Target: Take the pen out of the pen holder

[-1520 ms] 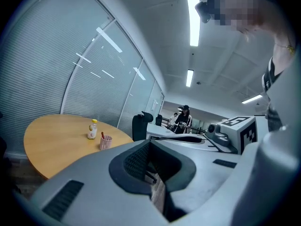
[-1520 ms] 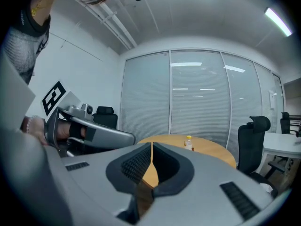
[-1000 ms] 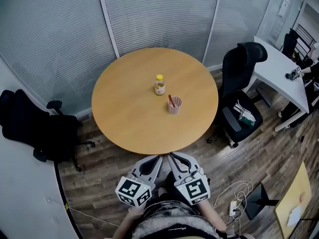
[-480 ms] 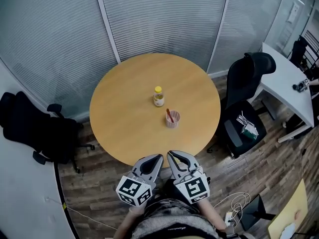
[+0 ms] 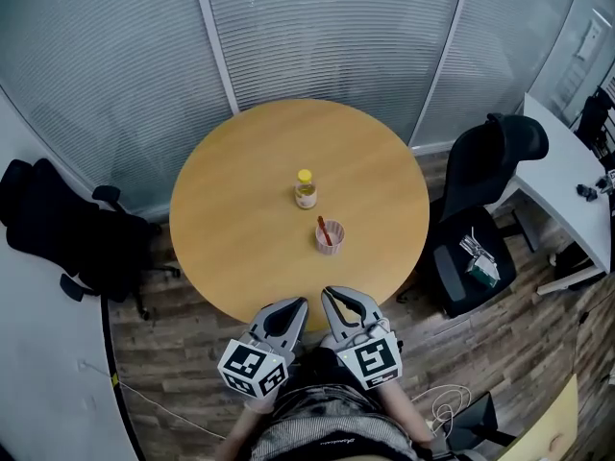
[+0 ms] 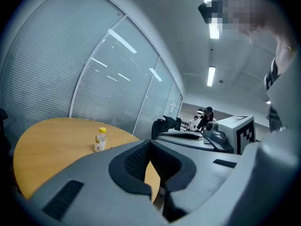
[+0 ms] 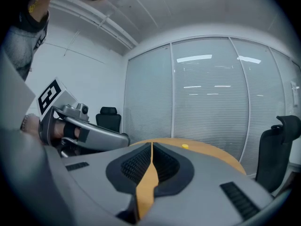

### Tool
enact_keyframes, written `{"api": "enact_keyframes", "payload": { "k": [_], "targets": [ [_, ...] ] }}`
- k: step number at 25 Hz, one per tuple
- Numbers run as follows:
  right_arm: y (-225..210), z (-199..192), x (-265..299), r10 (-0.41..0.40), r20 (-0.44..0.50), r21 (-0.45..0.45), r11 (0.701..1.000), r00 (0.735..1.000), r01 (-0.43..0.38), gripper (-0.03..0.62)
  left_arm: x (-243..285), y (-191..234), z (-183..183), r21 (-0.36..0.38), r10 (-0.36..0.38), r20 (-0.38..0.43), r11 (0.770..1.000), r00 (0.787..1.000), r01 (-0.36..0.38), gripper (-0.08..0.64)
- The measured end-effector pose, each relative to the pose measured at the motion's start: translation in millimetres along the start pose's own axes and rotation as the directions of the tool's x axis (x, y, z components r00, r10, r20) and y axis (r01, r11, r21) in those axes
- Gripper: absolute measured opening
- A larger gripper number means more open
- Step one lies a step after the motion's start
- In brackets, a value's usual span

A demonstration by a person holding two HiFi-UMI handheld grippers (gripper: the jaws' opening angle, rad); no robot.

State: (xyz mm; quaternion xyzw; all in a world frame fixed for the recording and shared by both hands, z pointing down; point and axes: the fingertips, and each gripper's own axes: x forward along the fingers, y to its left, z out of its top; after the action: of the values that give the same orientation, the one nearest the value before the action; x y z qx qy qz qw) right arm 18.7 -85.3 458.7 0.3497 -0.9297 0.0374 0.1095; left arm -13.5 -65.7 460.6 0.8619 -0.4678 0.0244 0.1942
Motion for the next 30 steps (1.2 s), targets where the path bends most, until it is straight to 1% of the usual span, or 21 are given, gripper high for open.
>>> {"api": "enact_keyframes", "payload": {
  "k": [4,7,12,15,20,22,25,27,30],
  "targets": [
    [-6,-3,7,-0.003,-0.009,-0.007,1.0,1.0,0.003,0.026,7,5,3,0.006,-0.004,-0.001,1.0,1.0,0.004,0.005],
    [-14,-2,12,-0.027,-0.009,0.013,1.0,1.0,0.028,0.026,17,11,6,0.015,-0.02,-0.005,1.0,1.0,0.02,0.005],
    [-29,0,25,-0.061,-0.011,0.043,0.997,0.998,0.061,0.026,35,25,18,0.034,-0.065,-0.018,0.997,0.998,0.066,0.005],
    [-37,3,40,-0.074,-0.019,0.031,0.997,0.997,0.074,0.026,45,35,28,0.042,-0.091,-0.02,0.995,0.996,0.092,0.005],
    [-42,12,73,-0.103,-0.026,0.033,0.994,0.994,0.103,0.025,51,59,37,0.047,-0.127,-0.042,0.991,0.991,0.129,0.005],
    [-43,12,86,-0.107,-0.036,0.015,0.994,0.994,0.108,0.026,52,70,41,0.05,-0.135,-0.048,0.989,0.99,0.137,0.003],
    [-44,14,107,-0.117,-0.048,0.027,0.993,0.992,0.118,0.026,52,89,44,0.04,-0.142,-0.057,0.989,0.988,0.144,0.005],
    [-44,12,120,-0.126,-0.058,0.031,0.991,0.99,0.128,0.026,52,104,43,0.031,-0.148,-0.065,0.988,0.987,0.15,0.005],
    [-44,4,134,-0.148,-0.087,0.004,0.989,0.985,0.149,0.026,54,121,41,0.023,-0.167,-0.074,0.985,0.983,0.169,0.005]
  ]
}}
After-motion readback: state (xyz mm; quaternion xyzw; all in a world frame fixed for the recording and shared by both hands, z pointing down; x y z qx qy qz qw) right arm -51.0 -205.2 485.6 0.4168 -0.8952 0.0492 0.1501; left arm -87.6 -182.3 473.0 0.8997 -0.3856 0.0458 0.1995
